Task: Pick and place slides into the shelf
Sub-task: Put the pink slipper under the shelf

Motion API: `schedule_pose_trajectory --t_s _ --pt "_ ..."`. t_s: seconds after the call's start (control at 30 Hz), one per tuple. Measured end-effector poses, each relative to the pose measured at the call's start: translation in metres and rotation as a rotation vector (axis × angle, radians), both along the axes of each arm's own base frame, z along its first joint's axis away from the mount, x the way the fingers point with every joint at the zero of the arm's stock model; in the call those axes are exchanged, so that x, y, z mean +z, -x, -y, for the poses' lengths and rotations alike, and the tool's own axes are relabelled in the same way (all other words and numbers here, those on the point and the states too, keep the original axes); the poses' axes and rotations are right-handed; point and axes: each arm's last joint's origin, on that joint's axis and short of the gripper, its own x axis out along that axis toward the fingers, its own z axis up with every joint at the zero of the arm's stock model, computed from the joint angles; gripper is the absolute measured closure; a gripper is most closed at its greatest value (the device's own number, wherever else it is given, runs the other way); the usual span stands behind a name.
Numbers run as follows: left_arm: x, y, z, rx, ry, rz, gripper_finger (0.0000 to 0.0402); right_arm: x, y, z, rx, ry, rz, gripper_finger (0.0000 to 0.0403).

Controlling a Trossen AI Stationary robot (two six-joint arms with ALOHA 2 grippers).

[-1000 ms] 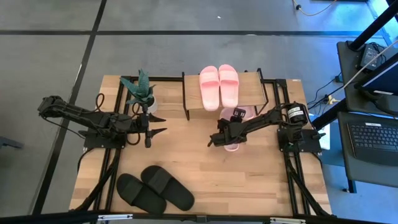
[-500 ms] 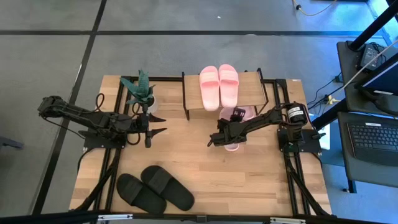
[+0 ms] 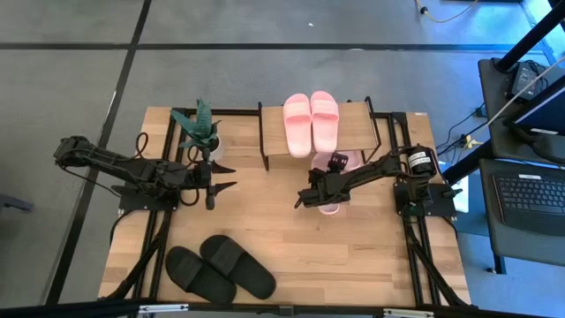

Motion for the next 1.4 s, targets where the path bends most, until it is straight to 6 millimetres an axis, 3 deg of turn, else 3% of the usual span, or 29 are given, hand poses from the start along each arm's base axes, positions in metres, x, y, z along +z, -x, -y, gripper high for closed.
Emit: schedule_pose_trajectory --t_s 0.13,0.33,0.6,0.87,1.03,1.2,1.4 --pt "0.0 0.0 0.0 0.0 0.0 0.0 0.0235 0.0 0.0 -0.005 0.031 0.009 -0.012 0.0163" --pt "0.0 0.0 0.0 0.0 0.001 0.0 0.0235 0.008 0.002 -0.012 0.043 -0.048 0.0 0.0159" --pt "0.0 0.0 0.0 0.0 0.002 0.0 0.0235 0.046 0.009 -0.018 0.052 -0.142 0.128 0.0161" --pt "0.0 0.0 0.0 0.0 0.002 -0.005 0.0235 0.096 0.033 -0.046 0.129 -0.462 0.249 0.0161" --pt "-0.002 0.001 0.0 0.0 -0.001 -0.019 0.0235 0.121 0.046 -0.073 0.233 -0.806 0.319 0.0161" --pt "-0.002 0.001 0.0 0.0 -0.003 -0.025 0.0235 0.12 0.042 -0.094 0.355 -0.978 0.345 0.0161" --pt "-0.002 0.001 0.0 0.0 -0.003 -0.026 0.0235 0.087 0.04 -0.103 0.483 -1.186 0.394 0.0161"
